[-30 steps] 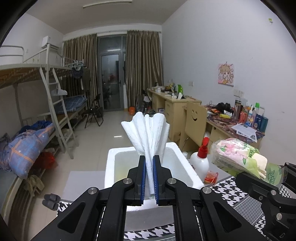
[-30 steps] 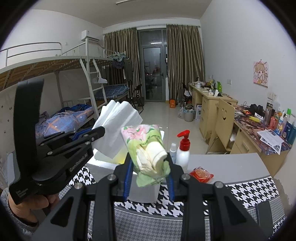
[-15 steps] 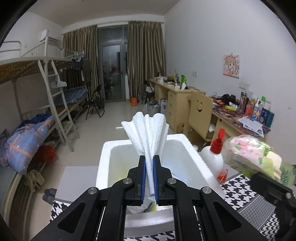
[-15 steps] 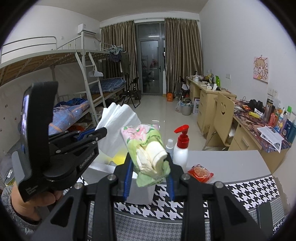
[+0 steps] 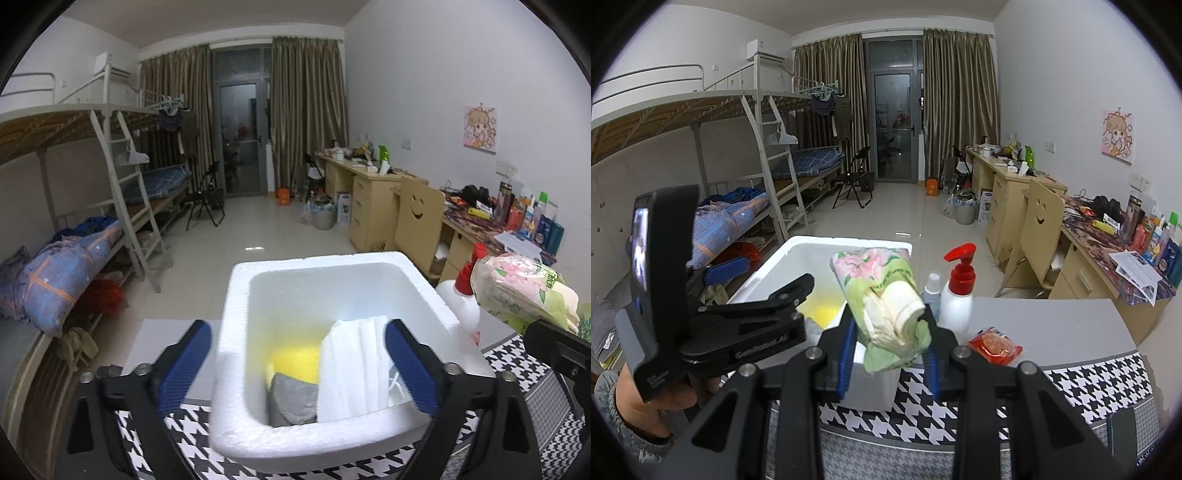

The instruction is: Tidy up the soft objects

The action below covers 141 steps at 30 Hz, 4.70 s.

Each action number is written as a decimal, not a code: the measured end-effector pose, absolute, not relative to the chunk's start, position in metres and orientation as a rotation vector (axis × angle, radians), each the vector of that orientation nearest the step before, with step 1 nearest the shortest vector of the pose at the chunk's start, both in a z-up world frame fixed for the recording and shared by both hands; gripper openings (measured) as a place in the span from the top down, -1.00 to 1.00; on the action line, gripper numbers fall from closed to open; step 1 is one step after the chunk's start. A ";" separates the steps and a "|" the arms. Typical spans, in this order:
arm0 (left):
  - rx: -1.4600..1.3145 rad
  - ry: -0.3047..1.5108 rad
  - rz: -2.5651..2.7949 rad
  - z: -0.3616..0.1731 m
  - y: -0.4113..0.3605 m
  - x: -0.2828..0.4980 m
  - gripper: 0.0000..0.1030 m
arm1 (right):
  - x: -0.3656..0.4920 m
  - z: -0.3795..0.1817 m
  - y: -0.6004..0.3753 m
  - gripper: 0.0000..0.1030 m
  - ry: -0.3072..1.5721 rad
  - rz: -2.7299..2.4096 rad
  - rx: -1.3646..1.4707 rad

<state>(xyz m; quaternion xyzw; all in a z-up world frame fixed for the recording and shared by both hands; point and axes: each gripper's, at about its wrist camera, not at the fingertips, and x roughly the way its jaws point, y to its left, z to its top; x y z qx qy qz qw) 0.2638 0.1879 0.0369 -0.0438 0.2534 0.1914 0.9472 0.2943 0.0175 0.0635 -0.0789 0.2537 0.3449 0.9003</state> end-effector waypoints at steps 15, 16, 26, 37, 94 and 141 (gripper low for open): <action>-0.100 0.485 0.476 0.042 0.212 0.228 -0.98 | 0.298 0.065 0.031 0.29 0.515 0.756 -0.169; -0.101 0.481 0.480 0.043 0.214 0.224 -0.98 | 0.299 0.065 0.033 0.29 0.512 0.757 -0.172; -0.110 0.461 0.512 0.044 0.223 0.194 -0.98 | 0.307 0.059 0.057 0.29 0.551 0.776 -0.179; -0.114 0.431 0.506 0.042 0.223 0.164 -0.98 | 0.321 0.048 0.077 0.29 0.591 0.767 -0.178; -0.093 0.363 0.393 0.075 0.149 0.093 -0.98 | 0.211 0.086 -0.031 -0.90 0.412 0.702 -0.093; -0.058 0.240 0.346 0.068 0.096 0.001 -0.98 | 0.108 0.070 -0.088 -0.92 0.306 0.707 -0.099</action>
